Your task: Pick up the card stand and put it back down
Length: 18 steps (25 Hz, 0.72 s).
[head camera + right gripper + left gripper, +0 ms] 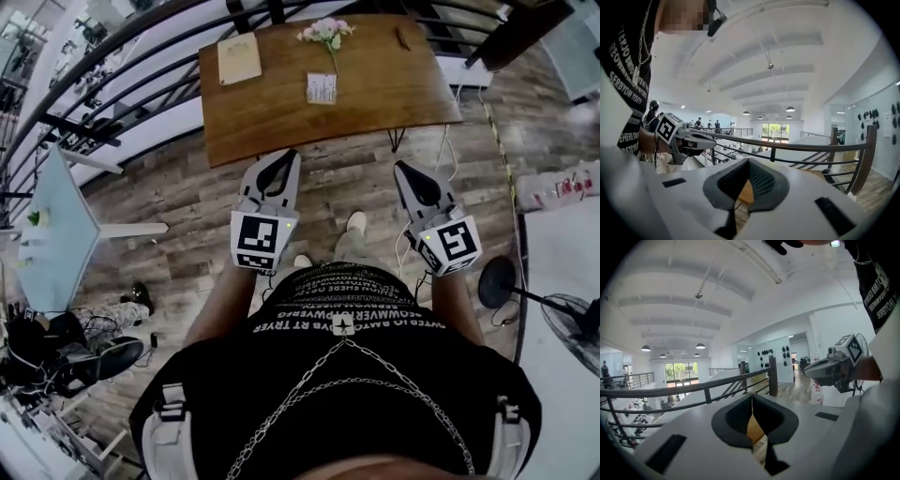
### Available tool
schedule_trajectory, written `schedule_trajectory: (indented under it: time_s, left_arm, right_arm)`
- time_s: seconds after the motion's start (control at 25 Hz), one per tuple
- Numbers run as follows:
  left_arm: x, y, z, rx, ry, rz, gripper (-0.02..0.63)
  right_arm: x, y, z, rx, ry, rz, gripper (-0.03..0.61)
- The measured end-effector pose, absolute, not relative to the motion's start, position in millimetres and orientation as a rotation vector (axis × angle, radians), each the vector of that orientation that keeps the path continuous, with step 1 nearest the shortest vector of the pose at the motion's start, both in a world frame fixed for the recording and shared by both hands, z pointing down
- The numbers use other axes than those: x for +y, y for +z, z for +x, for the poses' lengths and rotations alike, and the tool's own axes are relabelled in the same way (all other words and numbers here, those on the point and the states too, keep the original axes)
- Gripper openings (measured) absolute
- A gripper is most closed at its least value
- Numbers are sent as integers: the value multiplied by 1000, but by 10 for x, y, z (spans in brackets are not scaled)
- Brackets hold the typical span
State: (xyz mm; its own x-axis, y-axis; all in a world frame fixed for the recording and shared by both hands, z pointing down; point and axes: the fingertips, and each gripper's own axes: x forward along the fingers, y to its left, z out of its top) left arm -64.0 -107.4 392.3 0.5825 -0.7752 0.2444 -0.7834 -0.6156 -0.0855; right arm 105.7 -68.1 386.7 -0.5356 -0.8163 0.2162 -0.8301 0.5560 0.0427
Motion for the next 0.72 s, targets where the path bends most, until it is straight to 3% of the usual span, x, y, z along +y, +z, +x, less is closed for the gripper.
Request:
schedule_trajectory:
  time_s: [0.72]
  left_arm:
    - [-1864,3856,-466,-1543,453,2653,29]
  right_arm:
    - [-1646,3944,1240,-2693,164,1221,11]
